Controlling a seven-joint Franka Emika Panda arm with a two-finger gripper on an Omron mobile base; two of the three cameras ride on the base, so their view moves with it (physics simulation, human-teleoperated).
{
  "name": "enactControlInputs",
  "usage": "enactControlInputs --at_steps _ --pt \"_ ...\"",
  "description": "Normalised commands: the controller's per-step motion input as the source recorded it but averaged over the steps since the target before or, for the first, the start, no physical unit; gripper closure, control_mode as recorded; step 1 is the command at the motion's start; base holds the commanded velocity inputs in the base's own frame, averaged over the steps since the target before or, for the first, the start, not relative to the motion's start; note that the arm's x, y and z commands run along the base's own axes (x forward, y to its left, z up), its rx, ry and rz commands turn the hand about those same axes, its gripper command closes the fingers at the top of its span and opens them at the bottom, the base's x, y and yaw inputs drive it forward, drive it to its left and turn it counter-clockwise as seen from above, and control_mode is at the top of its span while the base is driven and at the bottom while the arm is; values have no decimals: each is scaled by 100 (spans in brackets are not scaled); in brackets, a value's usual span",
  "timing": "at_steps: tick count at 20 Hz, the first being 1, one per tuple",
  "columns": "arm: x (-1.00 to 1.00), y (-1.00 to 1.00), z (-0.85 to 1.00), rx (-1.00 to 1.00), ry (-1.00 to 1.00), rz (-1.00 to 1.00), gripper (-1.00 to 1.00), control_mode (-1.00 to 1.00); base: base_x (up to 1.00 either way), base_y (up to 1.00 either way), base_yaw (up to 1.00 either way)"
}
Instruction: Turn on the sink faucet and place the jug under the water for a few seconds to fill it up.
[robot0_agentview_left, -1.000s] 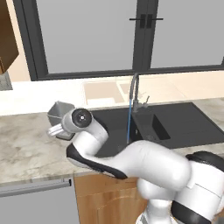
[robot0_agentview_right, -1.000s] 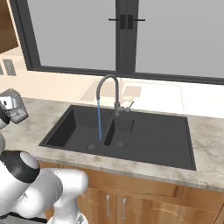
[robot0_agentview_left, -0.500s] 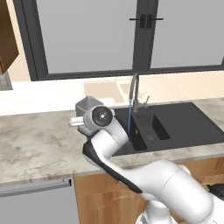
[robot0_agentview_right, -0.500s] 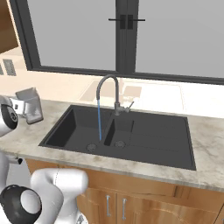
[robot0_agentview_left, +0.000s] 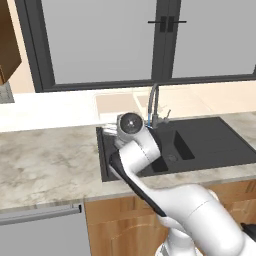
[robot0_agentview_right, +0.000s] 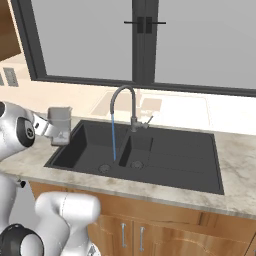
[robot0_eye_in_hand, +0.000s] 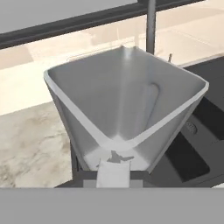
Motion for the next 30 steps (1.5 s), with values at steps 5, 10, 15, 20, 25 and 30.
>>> enactControlInputs --at_steps 5,10,15,20,25,30 --pt "21 -48 -11 2 10 -18 100 -100 0 0 0" --pt "20 -17 -23 0 5 -8 100 -100 0 0 0" --pt "11 -18 -17 0 3 -5 100 -100 0 0 0" --pt "6 -16 -24 0 2 -4 100 -100 0 0 0" --pt "5 -12 -23 0 1 -3 100 -100 0 0 0" --pt "17 -2 -15 0 1 -5 100 -100 0 0 0"
